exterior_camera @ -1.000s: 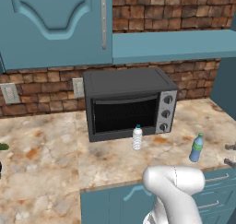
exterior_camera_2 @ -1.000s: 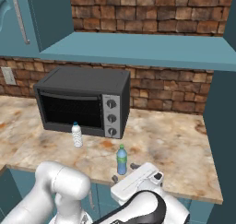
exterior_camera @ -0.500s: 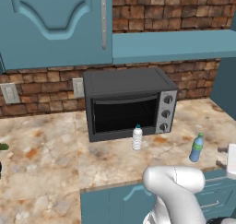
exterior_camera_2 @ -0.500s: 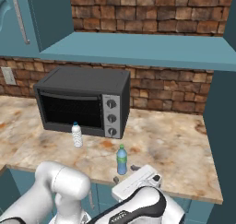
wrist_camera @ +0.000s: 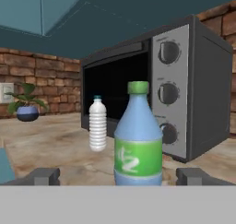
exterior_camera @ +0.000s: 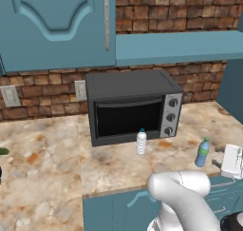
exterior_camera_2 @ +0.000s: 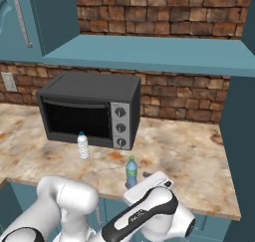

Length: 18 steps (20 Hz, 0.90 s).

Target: Take the bottled waters from the counter and place them in the freezer to freeze. Close the freezer door after placing the bottles.

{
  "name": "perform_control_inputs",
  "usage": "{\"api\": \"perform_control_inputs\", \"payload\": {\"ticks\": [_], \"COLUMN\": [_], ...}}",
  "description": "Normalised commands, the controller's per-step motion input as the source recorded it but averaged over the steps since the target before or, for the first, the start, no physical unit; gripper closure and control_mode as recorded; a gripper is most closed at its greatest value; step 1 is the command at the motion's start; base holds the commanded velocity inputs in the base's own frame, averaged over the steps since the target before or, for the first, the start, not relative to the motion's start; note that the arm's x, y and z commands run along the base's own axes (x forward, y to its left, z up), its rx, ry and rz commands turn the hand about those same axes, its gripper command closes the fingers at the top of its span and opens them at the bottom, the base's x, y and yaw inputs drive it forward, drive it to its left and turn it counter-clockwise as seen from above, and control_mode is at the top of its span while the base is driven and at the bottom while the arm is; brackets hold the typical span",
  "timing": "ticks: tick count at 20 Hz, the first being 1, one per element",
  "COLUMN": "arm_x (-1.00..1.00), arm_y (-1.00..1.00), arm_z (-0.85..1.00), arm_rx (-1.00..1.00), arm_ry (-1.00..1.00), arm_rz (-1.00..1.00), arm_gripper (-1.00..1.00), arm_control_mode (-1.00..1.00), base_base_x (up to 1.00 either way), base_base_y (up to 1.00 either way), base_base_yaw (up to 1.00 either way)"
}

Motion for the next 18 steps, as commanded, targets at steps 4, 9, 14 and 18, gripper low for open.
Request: {"api": "perform_control_inputs", "payload": {"ticks": [4,9,14,18], "arm_x": [0.24,0.28,0.29,-0.04], "arm_y": [-0.39,-0.26,-0.03,0.06], "arm_z": [-0.10,-0.21,-0.33,-0.16], "arm_rx": [0.00,0.00,0.00,0.00], "arm_ry": [0.00,0.00,0.00,0.00], "arm_rz": [0.00,0.00,0.00,0.00], "arm_gripper": [-1.00,-1.00,-1.00,-1.00], "arm_control_mode": [-1.00,-1.00,-1.00,-1.00], "base_base_x": [0.00,0.00,0.00,0.00], "base_base_y": [0.00,0.00,0.00,0.00], "base_base_yaw": [0.00,0.00,0.00,0.00]}}
